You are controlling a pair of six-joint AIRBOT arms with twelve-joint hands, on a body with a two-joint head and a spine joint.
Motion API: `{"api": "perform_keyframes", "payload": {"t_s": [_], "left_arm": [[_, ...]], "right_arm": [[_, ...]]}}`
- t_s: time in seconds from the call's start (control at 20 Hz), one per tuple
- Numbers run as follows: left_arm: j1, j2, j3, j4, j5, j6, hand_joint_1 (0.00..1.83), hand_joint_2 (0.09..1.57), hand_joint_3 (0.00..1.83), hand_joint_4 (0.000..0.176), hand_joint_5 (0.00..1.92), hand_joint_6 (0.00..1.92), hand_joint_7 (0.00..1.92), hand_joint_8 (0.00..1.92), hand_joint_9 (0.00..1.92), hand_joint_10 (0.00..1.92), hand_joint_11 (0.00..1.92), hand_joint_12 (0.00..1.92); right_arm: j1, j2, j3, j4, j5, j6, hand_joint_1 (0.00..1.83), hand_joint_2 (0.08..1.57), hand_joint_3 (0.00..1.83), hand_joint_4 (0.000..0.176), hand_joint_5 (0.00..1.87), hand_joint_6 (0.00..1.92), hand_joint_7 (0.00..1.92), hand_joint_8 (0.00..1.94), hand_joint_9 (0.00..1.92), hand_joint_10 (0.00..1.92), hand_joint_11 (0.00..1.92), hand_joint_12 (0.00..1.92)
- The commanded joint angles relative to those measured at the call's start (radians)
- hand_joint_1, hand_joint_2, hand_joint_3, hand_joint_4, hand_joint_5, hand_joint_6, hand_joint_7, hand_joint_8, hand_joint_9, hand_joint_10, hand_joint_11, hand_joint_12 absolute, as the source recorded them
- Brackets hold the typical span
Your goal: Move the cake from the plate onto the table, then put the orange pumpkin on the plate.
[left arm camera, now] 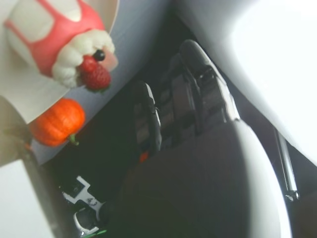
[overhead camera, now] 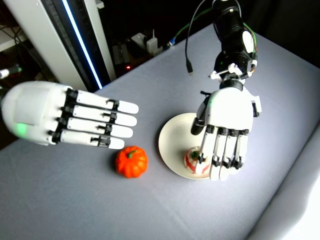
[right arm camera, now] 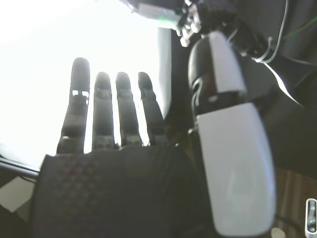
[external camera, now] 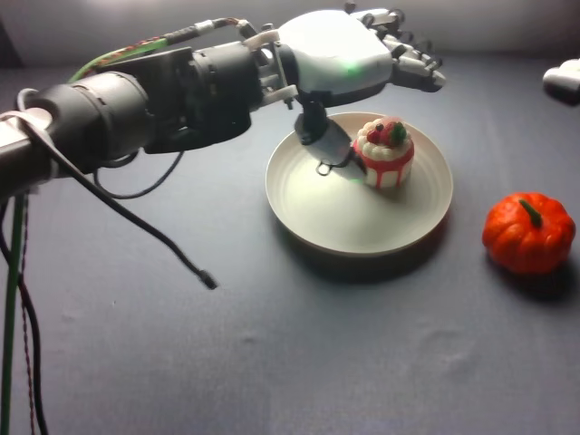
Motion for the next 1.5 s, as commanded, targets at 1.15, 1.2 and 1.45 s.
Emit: {"api": "perform_keyframes", "payload": {"t_s": [1.15, 1.2, 1.45], "left_arm": [[0.039, -0.08, 0.104, -0.047, -0.081, 0.001, 1.09, 1.03, 0.0, 0.0, 0.56, 0.0, 0.66, 0.02, 0.89, 0.04, 0.41, 1.33], [0.043, -0.082, 0.107, -0.051, -0.082, 0.001, 1.09, 1.03, 0.0, 0.0, 0.56, 0.0, 0.66, 0.02, 0.89, 0.04, 0.41, 1.33], [0.082, -0.095, 0.133, -0.08, -0.08, 0.001, 1.15, 1.01, 0.0, 0.0, 0.67, 0.01, 0.89, 0.07, 0.79, 0.65, 0.39, 1.48]], "right_arm": [[0.015, 0.012, 0.009, 0.019, 0.179, 0.001, 0.94, 1.17, 0.0, 0.0, 0.35, 0.02, 0.19, 0.0, 0.14, 0.0, 0.0, 0.24], [0.015, 0.012, 0.009, 0.019, 0.179, 0.001, 0.94, 1.17, 0.0, 0.0, 0.35, 0.02, 0.19, 0.0, 0.14, 0.0, 0.0, 0.24], [0.016, 0.012, 0.009, 0.019, 0.184, 0.001, 0.93, 1.15, 0.0, 0.0, 0.24, 0.0, 0.21, 0.01, 0.21, 0.01, 0.0, 0.53]]}}
